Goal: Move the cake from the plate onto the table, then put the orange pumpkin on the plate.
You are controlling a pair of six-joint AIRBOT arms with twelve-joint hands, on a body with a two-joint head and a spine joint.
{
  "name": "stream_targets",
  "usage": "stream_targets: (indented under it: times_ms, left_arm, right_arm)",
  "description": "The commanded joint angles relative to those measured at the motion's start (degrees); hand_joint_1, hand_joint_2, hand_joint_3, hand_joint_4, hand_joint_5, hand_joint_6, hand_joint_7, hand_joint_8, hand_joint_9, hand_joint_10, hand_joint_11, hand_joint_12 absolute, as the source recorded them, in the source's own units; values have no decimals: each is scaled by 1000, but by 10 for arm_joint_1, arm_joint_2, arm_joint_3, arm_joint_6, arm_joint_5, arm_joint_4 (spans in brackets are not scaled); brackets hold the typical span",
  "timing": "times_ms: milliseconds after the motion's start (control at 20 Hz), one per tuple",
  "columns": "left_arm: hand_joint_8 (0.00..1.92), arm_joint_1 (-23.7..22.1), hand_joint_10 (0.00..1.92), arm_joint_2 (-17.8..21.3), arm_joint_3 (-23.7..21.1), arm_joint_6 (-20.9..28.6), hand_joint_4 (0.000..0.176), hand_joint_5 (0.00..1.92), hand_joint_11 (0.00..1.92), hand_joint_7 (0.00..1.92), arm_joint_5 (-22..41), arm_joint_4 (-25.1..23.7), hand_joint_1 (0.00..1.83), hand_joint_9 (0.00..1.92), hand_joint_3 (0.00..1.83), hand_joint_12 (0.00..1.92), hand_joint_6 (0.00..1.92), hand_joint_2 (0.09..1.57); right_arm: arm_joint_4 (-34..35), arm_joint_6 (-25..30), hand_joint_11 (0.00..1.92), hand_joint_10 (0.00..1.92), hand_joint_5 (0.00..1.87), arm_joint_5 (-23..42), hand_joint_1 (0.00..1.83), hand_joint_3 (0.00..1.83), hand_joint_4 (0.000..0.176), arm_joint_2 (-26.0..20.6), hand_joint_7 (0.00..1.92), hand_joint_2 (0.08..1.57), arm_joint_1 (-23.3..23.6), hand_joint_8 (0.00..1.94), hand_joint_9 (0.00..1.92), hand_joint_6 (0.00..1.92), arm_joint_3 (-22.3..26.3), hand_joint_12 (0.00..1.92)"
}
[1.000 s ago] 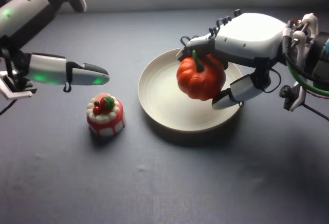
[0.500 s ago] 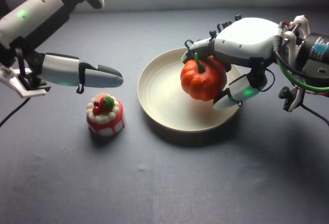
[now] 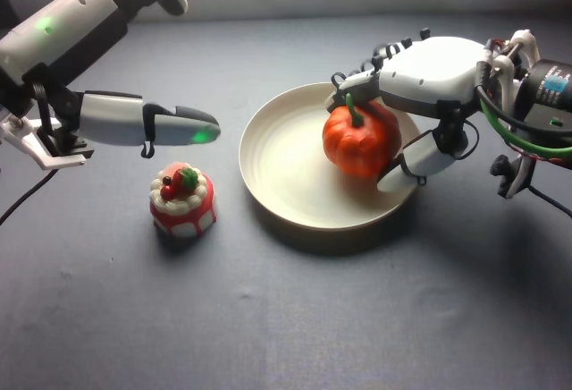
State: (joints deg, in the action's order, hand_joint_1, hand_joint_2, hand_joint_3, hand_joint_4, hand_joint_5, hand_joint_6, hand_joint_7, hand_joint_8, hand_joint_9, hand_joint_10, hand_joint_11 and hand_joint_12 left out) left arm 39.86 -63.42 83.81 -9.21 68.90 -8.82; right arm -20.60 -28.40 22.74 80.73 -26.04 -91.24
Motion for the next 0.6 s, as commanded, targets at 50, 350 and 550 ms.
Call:
stream_targets:
  times_ms: [50,350,550]
  left_arm:
    - [2,-9,144,0,4,2,176,6,0,50,67,22,805,262,0,1523,0,765]
    - [0,-9,43,-1,3,2,176,39,0,63,65,22,835,317,1,1552,0,705]
    - [3,-3,36,3,-2,2,176,25,8,23,64,33,833,313,7,1523,1,738]
  right_arm:
    - [12,4,0,5,148,56,1027,0,132,-3,47,849,3,1,46,0,-3,378]
    - [12,8,1,0,0,54,860,0,176,-3,0,721,3,0,0,0,10,0]
    - [-3,9,0,0,0,55,922,0,153,-43,0,716,13,0,0,0,55,0]
